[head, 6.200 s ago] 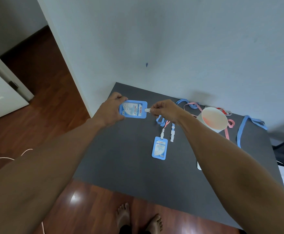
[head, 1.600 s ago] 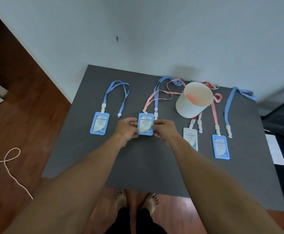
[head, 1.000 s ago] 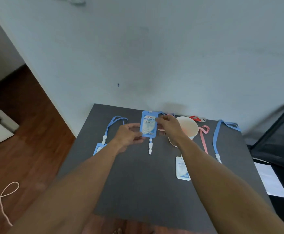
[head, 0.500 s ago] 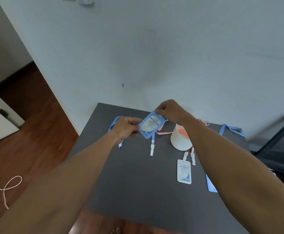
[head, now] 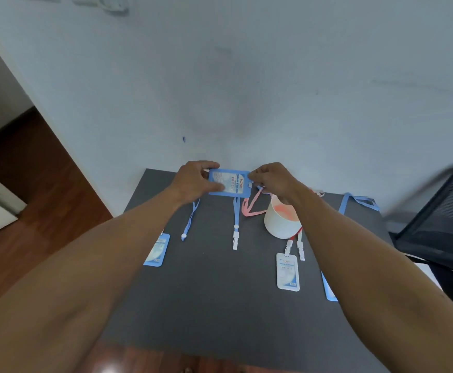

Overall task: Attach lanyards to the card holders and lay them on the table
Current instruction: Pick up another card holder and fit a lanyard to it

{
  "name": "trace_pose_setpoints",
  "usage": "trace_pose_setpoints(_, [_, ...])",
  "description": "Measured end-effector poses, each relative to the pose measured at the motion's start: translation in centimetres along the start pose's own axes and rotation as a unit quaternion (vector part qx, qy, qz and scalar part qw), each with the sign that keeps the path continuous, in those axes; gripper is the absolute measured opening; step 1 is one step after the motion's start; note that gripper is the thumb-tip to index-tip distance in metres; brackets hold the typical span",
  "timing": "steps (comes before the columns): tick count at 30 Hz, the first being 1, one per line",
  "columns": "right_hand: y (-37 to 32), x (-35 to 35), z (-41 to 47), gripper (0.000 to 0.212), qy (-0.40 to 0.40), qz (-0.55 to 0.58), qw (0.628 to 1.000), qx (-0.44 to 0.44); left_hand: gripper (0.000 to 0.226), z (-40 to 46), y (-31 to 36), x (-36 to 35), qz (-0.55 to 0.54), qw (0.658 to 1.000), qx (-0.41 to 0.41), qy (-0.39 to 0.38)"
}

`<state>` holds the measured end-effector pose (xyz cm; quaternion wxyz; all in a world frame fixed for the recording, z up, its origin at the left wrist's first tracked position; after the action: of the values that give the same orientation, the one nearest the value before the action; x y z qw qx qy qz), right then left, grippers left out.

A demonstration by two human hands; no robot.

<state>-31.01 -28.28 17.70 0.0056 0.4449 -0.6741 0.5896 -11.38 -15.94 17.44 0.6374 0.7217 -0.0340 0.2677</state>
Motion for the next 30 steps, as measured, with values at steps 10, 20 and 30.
trace_pose_setpoints(10, [0.4,0.8,-0.4,0.013,-0.02,0.088,0.996,-0.001,0.072,-0.6,0.7,-0.6,0.142,0.98,-0.14,-0.017])
trace_pose_setpoints(20, [-1.1,0.7,-1.2,0.031,-0.053,-0.034,0.998,0.022,0.071,-0.6,1.1,0.8,0.157,0.978,-0.136,-0.001])
trace_pose_setpoints(30, [-0.8,0.9,-0.9,0.029,0.0,-0.152,0.982,0.11,0.077,0.2,0.1,1.5,0.159,0.982,-0.099,0.005])
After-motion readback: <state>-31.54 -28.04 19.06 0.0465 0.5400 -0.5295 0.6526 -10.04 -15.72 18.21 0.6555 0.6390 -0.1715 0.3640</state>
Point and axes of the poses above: each hand's wrist, its own z-axis towards the middle knuckle, its own x-axis out of the back of the hand, y = z × x, the point moved 4 cm from there along z, towards the middle knuckle, and after that the axes turned 7 degrees about -z, right-handed, at the moved point
